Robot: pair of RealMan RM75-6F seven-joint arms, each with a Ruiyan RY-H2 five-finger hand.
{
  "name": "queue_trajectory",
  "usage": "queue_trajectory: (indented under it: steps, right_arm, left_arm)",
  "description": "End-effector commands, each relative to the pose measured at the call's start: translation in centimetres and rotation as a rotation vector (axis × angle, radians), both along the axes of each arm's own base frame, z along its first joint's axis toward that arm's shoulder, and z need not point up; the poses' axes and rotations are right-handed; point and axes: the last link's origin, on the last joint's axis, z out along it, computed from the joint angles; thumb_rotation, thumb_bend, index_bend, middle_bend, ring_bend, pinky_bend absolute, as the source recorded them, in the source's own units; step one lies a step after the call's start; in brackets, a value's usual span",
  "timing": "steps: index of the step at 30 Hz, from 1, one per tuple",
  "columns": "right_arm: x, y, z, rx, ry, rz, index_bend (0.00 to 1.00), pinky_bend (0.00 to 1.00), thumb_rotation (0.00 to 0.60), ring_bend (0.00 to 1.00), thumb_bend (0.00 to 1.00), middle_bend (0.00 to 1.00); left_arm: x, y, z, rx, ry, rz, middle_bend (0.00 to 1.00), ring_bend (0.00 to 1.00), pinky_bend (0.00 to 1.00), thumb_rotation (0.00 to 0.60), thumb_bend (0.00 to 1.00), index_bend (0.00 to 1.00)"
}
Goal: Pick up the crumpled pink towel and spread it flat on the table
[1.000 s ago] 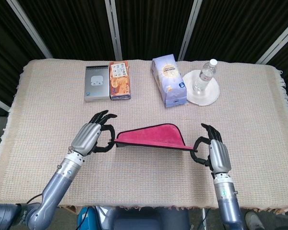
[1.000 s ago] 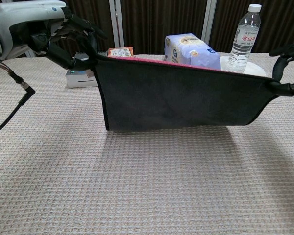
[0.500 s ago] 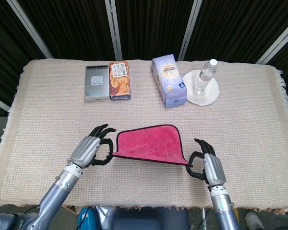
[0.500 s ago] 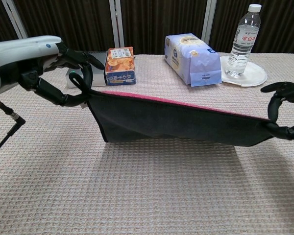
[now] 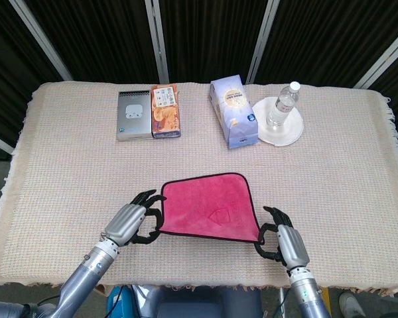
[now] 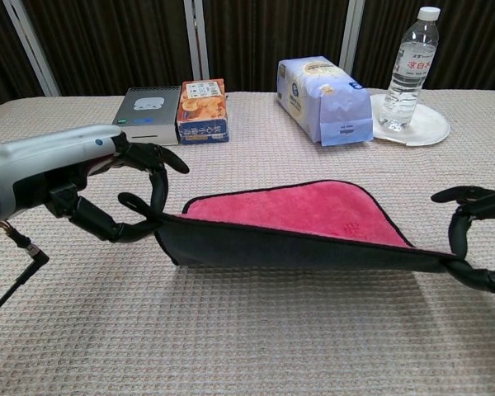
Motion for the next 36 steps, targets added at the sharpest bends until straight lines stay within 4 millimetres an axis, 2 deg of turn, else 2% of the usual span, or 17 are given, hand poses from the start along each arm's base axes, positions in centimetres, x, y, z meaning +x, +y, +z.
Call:
queue_trajectory:
  steps: [1, 19, 26, 30, 36]
  right_arm:
    - [-0.3, 0.3, -0.3, 0.015, 0.001, -0.002, 0.72, 0.00, 0.600, 0.00, 0.58, 0.14]
    - [-1.3, 1.8, -2.0, 0.105, 0.011, 0.004, 0.72, 0.00, 0.600, 0.00, 0.58, 0.14]
    - [-1.8, 2.1, -2.7, 0.139, 0.024, -0.007, 0.72, 0.00, 0.600, 0.00, 0.58, 0.14]
    - [-2.1, 2.3, -2.9, 0.158, 0.044, -0.002, 0.60, 0.00, 0.600, 0.00, 0.58, 0.12]
    - [-2.5, 2.4, -3.1, 0.205, 0.066, -0.003, 0.34, 0.00, 0.600, 0.00, 0.58, 0.01]
  left_arm:
    - [-0.3, -0.2, -0.3, -0.011, 0.009, 0.003, 0.15, 0.00, 0.00, 0.600, 0.50, 0.65]
    - [-1.5, -1.2, -2.4, -0.096, 0.013, 0.017, 0.15, 0.00, 0.00, 0.600, 0.50, 0.65]
    - [-2.0, -1.5, -3.2, -0.124, 0.022, 0.026, 0.13, 0.00, 0.00, 0.600, 0.48, 0.61]
    - [-2.4, -1.5, -3.7, -0.149, 0.042, 0.036, 0.10, 0.00, 0.00, 0.600, 0.43, 0.53]
    - [-2.8, -1.4, -4.1, -0.187, 0.075, 0.052, 0.07, 0.00, 0.00, 0.600, 0.36, 0.43]
